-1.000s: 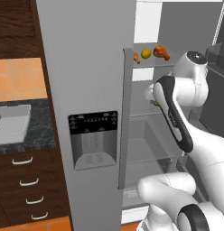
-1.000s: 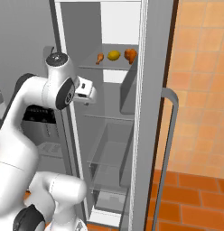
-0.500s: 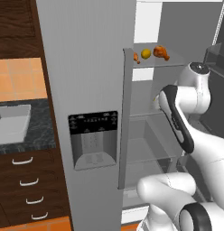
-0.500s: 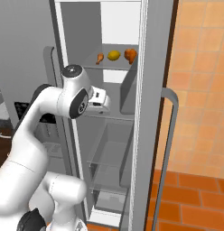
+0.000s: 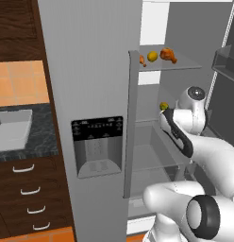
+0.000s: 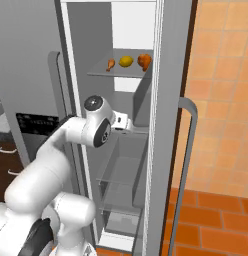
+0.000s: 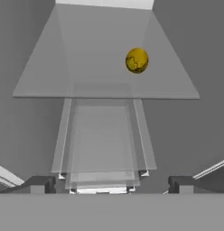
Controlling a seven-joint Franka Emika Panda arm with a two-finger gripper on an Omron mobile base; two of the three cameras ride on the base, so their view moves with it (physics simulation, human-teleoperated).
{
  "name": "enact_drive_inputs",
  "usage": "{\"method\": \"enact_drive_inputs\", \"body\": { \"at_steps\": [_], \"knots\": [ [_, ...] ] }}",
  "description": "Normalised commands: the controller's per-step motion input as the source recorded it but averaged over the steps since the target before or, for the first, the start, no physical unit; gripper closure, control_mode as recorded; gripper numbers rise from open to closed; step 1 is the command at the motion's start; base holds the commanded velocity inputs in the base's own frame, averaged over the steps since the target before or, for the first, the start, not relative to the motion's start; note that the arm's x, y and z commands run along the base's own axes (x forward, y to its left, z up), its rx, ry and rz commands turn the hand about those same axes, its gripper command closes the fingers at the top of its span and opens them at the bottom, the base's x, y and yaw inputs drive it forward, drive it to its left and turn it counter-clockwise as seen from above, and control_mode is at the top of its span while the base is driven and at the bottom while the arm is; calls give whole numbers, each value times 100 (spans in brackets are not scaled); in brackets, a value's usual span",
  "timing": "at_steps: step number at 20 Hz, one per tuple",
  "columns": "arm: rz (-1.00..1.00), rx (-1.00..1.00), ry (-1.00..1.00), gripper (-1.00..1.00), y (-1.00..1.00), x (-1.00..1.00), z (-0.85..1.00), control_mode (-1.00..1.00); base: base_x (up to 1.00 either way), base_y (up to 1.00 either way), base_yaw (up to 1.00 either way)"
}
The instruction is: Place one lemon and one chicken drumstick in each tupperware on the nearby counter, to pack two identical lunches.
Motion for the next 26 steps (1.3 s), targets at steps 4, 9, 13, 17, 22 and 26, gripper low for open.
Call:
{"method": "enact_drive_inputs", "body": {
  "at_steps": [4, 9, 13, 17, 22, 26],
  "knots": [
    [-5, 0, 0, -100, -40, 77, -18, -100, 0, 0, 0],
    [0, 4, 0, -100, -27, 69, -2, -100, 0, 0, 0],
    [0, 2, 0, -100, -14, 47, -4, -100, 0, 0, 0],
    [0, 2, 0, -100, -9, 44, -4, -100, 0, 0, 0],
    [0, 0, 0, -100, 0, 53, -10, -100, 0, 0, 0],
    [0, 0, 0, -100, -19, 38, -9, -100, 0, 0, 0]
  ]
}}
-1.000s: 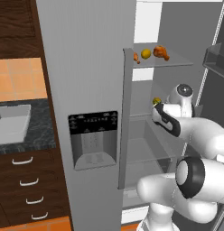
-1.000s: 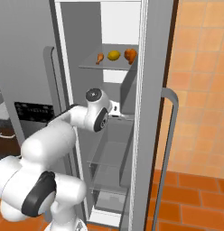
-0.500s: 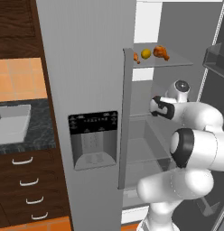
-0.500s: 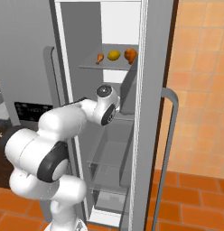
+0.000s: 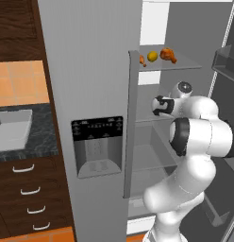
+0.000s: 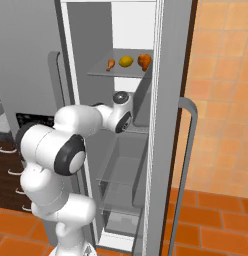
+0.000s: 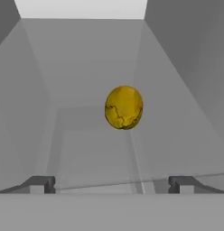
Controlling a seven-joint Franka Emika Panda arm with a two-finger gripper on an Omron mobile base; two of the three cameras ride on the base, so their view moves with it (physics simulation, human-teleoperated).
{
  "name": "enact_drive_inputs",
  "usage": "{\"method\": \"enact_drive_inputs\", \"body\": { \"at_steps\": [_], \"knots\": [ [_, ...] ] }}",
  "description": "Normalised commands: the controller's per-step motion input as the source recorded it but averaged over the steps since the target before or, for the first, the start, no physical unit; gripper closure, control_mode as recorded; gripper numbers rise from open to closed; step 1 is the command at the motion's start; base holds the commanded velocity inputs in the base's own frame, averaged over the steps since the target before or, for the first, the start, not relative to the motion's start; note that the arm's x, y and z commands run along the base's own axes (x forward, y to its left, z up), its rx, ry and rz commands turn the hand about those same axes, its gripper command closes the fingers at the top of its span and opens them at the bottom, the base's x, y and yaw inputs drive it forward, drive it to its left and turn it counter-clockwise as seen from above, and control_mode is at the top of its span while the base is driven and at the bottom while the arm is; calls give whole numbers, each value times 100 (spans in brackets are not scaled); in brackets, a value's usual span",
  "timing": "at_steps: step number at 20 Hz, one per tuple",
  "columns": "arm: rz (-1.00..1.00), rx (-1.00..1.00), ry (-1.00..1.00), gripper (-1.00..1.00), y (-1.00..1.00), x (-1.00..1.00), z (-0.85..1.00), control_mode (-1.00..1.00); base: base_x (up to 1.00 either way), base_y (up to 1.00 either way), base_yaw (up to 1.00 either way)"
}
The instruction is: Place one lemon and one chicken drumstick in each tupperware on the nearby counter, to pack two identical lunches.
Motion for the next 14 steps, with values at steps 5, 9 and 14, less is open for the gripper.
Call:
{"method": "enact_drive_inputs", "body": {
  "at_steps": [5, 9, 14],
  "knots": [
    [0, 0, 0, -100, -10, 36, -14, -100, 0, 0, 0],
    [0, 0, 0, -100, -14, 33, -27, -100, 0, 0, 0],
    [0, 0, 0, -100, -12, 42, -25, -100, 0, 0, 0]
  ]
}}
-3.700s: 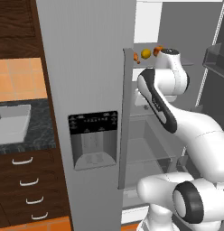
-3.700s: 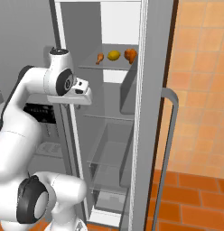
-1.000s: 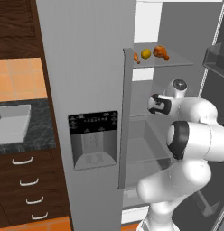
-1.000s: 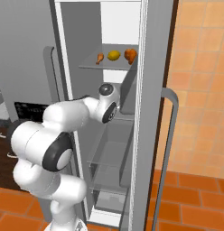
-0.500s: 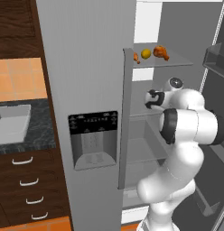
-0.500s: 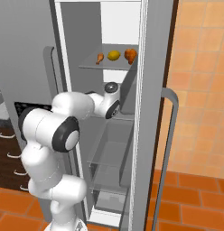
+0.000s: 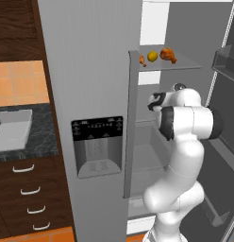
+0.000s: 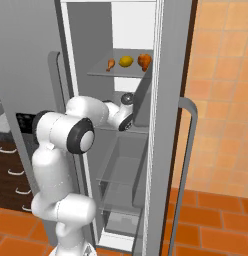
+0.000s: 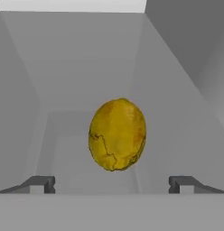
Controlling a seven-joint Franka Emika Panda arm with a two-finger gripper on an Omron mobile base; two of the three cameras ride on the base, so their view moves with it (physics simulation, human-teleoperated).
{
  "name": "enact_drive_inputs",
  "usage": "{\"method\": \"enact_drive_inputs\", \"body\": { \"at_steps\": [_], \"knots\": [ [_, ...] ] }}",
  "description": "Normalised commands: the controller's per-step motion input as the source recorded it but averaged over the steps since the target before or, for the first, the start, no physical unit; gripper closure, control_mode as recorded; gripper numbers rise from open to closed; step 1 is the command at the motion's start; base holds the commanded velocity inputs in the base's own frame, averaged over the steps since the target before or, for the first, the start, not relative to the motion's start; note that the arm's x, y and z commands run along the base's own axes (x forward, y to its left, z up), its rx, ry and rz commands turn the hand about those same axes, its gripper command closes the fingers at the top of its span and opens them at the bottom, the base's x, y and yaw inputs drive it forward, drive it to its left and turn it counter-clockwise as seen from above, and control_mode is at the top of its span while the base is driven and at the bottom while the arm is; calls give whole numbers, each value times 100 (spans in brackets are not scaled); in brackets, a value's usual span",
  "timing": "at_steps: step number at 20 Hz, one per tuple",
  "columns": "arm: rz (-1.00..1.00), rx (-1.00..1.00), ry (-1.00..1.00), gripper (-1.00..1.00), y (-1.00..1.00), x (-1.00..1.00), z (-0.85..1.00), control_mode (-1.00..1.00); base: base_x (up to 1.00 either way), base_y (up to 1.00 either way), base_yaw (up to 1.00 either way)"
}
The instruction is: Place one lemon and one chicken drumstick in each tupperware on the nearby counter, to pack two identical lunches.
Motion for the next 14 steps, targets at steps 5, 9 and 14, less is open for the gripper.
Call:
{"method": "enact_drive_inputs", "body": {
  "at_steps": [5, 9, 14],
  "knots": [
    [0, 0, 0, -100, -10, 47, -24, -100, 0, 0, 0],
    [0, 0, 0, -100, -18, 43, -26, -100, 0, 0, 0],
    [0, 0, 0, 100, -2, 41, -35, -100, 0, 0, 0]
  ]
}}
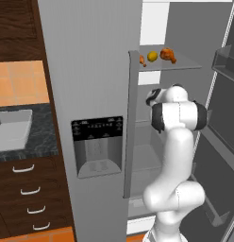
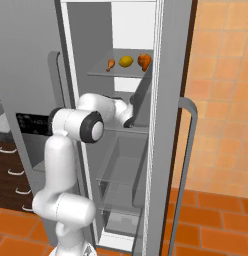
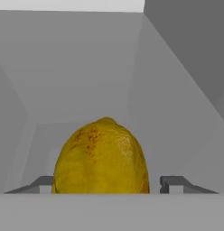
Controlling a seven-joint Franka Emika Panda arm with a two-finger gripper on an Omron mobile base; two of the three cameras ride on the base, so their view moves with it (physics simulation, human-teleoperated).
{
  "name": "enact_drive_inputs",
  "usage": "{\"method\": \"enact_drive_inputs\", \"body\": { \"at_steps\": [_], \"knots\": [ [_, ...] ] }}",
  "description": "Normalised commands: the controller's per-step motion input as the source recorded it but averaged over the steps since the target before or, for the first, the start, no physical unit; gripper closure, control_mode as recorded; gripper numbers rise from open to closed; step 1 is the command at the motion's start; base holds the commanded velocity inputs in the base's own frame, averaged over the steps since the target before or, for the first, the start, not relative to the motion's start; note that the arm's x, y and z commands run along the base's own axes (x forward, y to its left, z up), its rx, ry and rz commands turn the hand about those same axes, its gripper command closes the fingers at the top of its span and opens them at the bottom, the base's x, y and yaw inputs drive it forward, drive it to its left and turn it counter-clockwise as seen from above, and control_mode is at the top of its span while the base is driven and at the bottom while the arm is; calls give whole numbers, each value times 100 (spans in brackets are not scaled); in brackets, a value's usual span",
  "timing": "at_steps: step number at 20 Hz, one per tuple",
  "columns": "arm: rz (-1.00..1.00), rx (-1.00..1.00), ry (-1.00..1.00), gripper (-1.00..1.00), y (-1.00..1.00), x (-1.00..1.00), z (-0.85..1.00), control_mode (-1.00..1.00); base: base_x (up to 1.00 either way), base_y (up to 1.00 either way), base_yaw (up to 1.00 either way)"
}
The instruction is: Place one lemon and one chicken drumstick in each tupperware on the nearby counter, to pack two identical lunches.
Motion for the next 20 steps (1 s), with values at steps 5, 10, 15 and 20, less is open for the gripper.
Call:
{"method": "enact_drive_inputs", "body": {
  "at_steps": [5, 10, 15, 20],
  "knots": [
    [9, -1, 0, 100, 18, -7, -29, -100, 0, 0, 0],
    [18, -12, 4, 100, 67, -96, 0, -100, 0, 0, 0],
    [21, -13, 1, 100, 59, -100, 17, -100, 0, 0, 0],
    [14, 0, 9, 100, 13, -100, 54, -100, 0, 0, 0]
  ]
}}
